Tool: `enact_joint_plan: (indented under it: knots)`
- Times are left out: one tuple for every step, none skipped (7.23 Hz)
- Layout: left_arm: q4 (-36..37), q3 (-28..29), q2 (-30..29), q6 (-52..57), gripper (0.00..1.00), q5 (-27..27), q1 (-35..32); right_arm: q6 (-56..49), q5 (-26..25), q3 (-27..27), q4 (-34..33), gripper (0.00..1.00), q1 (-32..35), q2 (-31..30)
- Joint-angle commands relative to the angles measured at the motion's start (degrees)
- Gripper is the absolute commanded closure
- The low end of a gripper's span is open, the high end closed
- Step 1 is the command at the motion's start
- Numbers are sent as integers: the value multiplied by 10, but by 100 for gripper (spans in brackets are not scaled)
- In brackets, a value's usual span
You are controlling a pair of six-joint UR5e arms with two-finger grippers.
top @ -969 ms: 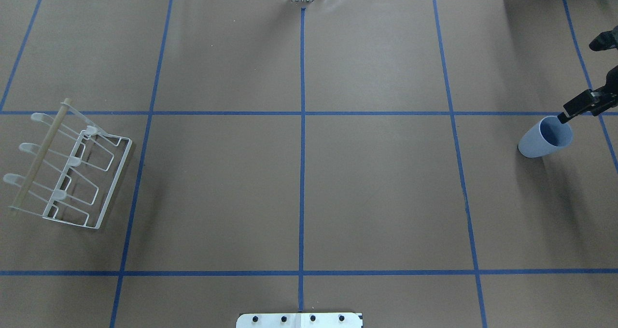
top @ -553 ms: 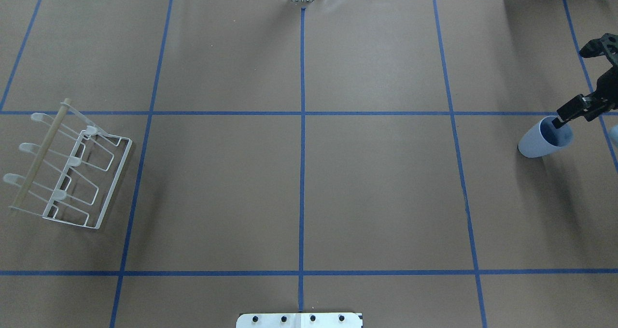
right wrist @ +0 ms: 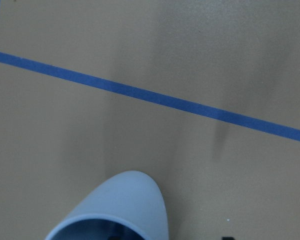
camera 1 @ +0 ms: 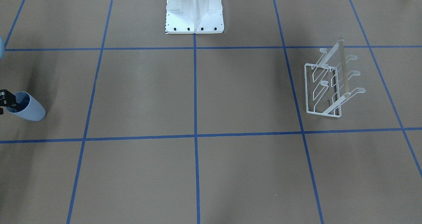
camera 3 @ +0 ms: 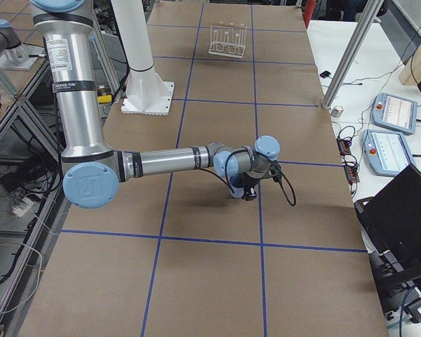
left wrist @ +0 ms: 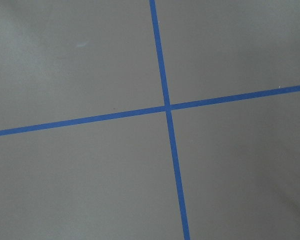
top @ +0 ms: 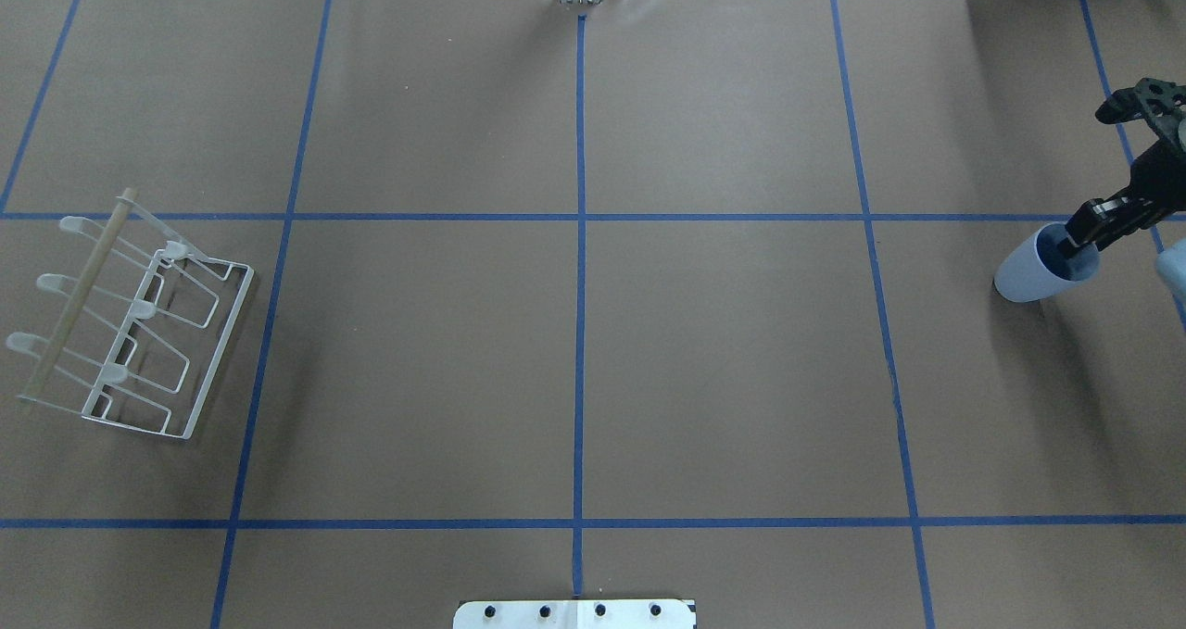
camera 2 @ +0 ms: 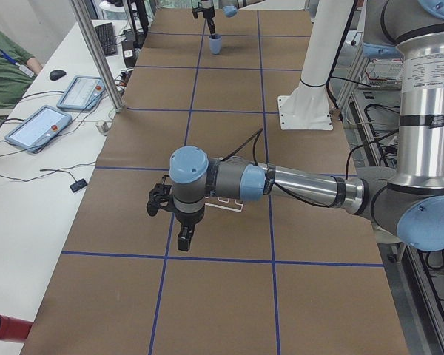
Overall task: Hang cup on cup holder
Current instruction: 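Lower the right gripper onto the rim of the light blue cup, then grip the cup rim with the right gripper and lift it, tipping sideways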
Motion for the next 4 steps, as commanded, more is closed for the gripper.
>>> enact_joint_plan:
  knots:
    - [0, 0, 0, 0, 2, -1, 0, -2, 2, 17, 1, 100, 0, -5]
    - [0, -1, 0, 0, 2, -2, 0, -1, 2, 45, 0, 100, 1, -12]
    - [0, -2, -3, 0, 2, -3, 0, 3, 30, 74, -1, 100, 2, -13]
    - [1, -1, -10, -15, 2, -3, 0, 13, 49, 107, 0, 100, 3, -13]
